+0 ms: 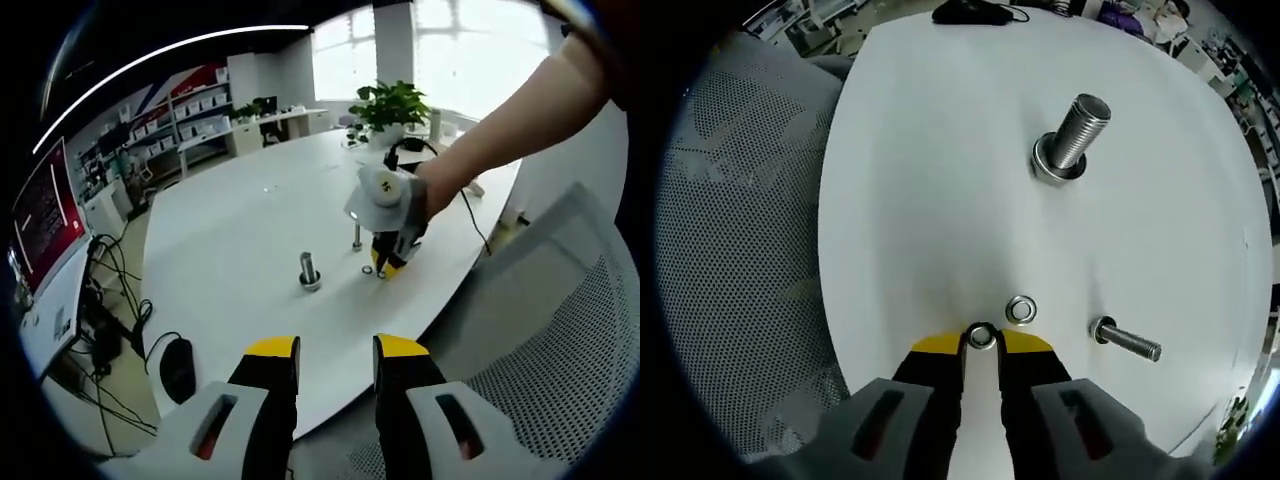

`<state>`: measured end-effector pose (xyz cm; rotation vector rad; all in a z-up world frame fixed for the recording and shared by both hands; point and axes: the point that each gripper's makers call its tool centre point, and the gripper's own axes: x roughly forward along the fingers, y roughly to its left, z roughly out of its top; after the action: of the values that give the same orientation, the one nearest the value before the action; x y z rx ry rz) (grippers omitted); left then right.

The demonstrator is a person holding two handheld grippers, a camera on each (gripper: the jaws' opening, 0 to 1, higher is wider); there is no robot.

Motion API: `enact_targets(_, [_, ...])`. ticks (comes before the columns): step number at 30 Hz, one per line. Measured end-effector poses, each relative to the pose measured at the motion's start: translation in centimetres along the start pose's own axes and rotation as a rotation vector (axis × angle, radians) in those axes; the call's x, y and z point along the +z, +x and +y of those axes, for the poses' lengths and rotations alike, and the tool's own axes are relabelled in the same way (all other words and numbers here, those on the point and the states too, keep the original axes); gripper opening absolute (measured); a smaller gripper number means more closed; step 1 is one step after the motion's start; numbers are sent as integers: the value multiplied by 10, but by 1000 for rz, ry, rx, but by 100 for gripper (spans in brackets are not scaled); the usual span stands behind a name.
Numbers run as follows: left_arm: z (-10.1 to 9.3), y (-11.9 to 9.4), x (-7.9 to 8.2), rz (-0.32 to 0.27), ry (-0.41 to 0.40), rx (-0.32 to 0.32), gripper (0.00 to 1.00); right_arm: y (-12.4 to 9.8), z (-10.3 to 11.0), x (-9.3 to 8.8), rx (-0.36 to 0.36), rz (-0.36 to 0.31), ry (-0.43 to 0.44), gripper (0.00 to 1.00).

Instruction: Place the washer onto the threaded stud by aligning its center hole with the stud, sliding it down to the base, and recovering from edge contact or off-axis alignment until the washer reaches the visible bottom stop.

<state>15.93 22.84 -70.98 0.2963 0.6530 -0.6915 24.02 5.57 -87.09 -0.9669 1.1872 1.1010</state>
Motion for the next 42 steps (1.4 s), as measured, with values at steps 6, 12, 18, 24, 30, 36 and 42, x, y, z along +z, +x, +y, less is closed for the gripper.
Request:
enact_targets(6, [0, 1, -1, 7, -1, 0, 27, -1, 2, -1, -31, -31, 16, 15])
enact_targets(12, [0, 1, -2, 13, -1, -1, 27, -2, 0, -2, -31, -99, 48, 15])
enact_targets(18, [0, 1, -2, 15, 0, -1, 27, -2, 2, -2, -47, -128, 66, 15])
enact_targets(24, [0, 1, -2, 14, -1, -3, 27, -2, 0, -3, -50, -163, 106, 14])
enact_targets(30, [0, 1, -2, 12, 0, -3, 27, -7, -4, -5, -57, -201, 205, 14])
enact_targets(36, [-1, 1, -2, 13, 3, -5, 27, -17, -16, -8, -67, -225, 281, 14])
enact_targets(42, [-1, 1, -2, 11, 4, -6, 27, -26, -28, -12, -79, -249, 339, 14])
